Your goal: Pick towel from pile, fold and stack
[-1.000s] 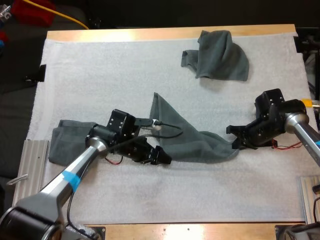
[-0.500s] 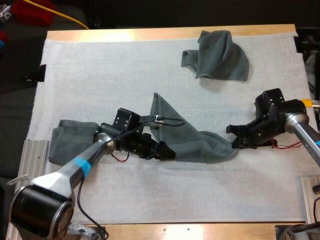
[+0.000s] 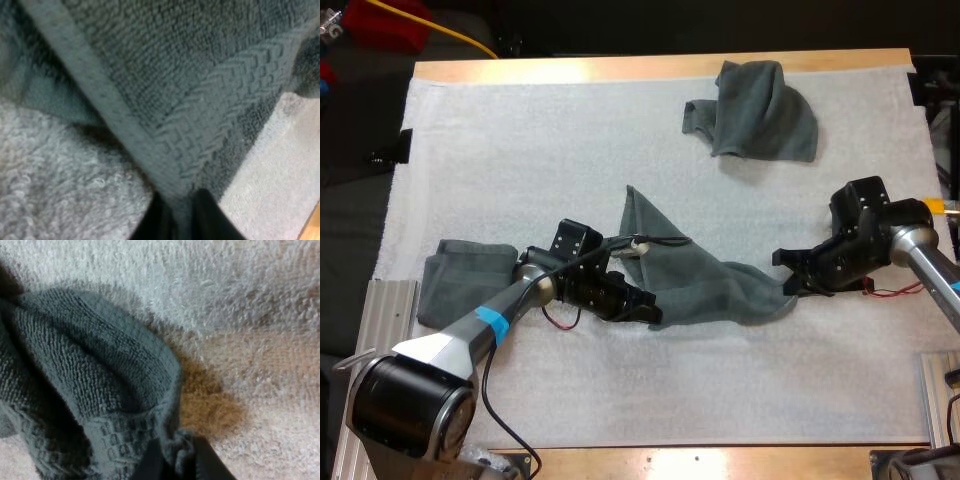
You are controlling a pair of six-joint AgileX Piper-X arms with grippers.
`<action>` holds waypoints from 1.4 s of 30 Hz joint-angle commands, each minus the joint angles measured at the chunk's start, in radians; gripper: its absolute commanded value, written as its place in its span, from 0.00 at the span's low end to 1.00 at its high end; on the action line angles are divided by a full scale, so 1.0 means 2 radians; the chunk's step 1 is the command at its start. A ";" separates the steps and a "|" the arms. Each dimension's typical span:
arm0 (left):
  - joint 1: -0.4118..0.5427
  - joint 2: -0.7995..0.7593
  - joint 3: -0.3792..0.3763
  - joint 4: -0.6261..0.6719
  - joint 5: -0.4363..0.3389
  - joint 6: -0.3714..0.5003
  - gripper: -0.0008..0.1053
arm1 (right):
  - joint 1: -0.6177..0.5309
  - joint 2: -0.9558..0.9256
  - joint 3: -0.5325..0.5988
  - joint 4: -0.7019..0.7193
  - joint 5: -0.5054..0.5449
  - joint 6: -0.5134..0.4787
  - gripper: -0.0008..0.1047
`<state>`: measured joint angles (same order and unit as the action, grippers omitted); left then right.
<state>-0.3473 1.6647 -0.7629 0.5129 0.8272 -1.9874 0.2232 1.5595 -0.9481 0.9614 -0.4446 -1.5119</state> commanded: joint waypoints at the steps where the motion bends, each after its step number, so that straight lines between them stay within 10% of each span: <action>1: -0.002 -0.003 -0.001 -0.003 0.014 -0.003 0.01 | 0.002 -0.005 0.001 -0.002 -0.001 -0.005 0.07; 11: -0.002 -0.090 -0.020 0.052 0.039 0.013 0.01 | 0.002 -0.061 0.000 -0.035 -0.001 0.016 0.07; 25: -0.001 -0.137 -0.182 0.178 0.038 0.015 0.01 | 0.002 -0.125 -0.063 -0.054 0.000 0.052 0.06; 42: -0.003 -0.211 -0.228 0.335 -0.110 0.100 0.01 | 0.038 -0.192 -0.102 -0.002 0.029 0.048 0.01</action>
<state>-0.3482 1.2589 -1.2133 1.1634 0.6348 -1.7996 0.2887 1.1927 -1.1406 0.9458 -0.3999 -1.4070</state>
